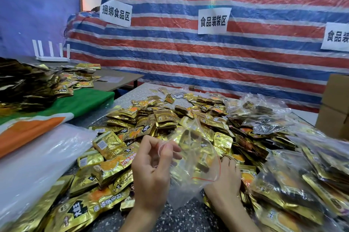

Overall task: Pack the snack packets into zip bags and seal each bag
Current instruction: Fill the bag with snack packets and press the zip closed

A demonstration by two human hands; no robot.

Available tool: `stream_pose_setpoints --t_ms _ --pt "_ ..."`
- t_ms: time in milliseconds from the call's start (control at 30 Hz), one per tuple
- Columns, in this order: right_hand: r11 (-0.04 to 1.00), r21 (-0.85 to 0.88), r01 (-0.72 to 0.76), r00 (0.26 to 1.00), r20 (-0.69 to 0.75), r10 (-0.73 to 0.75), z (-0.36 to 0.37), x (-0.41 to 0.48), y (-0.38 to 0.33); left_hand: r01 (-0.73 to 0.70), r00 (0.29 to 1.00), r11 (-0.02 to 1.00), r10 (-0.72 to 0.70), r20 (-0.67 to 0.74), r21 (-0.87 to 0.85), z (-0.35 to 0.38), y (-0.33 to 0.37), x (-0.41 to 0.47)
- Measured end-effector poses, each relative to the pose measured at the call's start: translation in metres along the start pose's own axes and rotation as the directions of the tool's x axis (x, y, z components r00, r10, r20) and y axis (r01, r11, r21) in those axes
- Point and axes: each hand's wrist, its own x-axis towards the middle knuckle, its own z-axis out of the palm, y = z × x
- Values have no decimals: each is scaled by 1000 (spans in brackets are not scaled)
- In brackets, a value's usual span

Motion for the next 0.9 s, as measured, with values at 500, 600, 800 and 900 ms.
stream_pose_setpoints --t_ms 500,600,800,900 --pt "-469 882 47 958 -173 -229 -137 -5 52 236 942 971 -239 236 41 2 -2 5" --pt "-478 878 14 878 -239 -414 -146 -11 58 305 903 952 -302 305 40 2 -2 7" --pt "-183 981 61 768 -164 -619 -145 -20 47 533 769 842 -442 462 -82 -1 -1 14" --pt "110 993 42 791 34 -611 -136 -18 49 610 726 782 -489 483 -126 -6 2 23"
